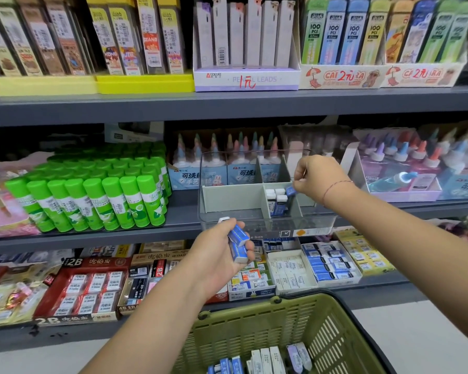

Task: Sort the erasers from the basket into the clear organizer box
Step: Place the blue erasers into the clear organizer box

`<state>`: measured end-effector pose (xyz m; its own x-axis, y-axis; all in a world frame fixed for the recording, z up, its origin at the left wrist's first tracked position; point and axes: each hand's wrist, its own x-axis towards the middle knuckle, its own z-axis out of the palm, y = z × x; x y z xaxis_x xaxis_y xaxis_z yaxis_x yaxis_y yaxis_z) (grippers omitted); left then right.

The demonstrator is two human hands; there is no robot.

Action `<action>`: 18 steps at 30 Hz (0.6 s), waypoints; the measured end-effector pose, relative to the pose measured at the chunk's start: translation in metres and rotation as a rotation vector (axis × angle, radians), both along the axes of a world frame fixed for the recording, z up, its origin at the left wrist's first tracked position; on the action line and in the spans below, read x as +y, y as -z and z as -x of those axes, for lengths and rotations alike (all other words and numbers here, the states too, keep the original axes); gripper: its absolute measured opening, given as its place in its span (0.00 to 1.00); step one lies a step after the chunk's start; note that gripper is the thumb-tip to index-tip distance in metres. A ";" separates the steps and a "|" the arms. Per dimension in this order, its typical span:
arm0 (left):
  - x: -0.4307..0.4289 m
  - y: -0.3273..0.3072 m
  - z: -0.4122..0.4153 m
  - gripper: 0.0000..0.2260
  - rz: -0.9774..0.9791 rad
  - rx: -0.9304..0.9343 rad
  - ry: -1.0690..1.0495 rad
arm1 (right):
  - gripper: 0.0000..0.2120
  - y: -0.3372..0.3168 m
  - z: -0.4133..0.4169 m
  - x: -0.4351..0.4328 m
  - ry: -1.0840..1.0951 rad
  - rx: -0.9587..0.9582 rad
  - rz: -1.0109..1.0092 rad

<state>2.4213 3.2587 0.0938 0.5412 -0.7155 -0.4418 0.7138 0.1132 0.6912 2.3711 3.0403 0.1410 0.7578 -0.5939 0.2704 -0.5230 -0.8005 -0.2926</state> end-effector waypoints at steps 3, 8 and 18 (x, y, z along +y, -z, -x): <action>-0.001 0.000 0.001 0.10 0.003 -0.011 -0.023 | 0.02 0.005 -0.002 0.003 -0.003 -0.006 0.027; 0.001 0.001 0.000 0.10 0.005 -0.075 -0.016 | 0.01 0.001 -0.004 0.003 -0.022 0.029 0.025; 0.000 0.003 0.000 0.12 -0.004 -0.103 -0.014 | 0.05 0.003 -0.014 0.000 -0.168 0.212 0.060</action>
<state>2.4211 3.2589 0.0907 0.5942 -0.7056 -0.3862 0.6371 0.1197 0.7615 2.3846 3.0401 0.1375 0.8877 -0.4427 0.1264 -0.4258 -0.8939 -0.1402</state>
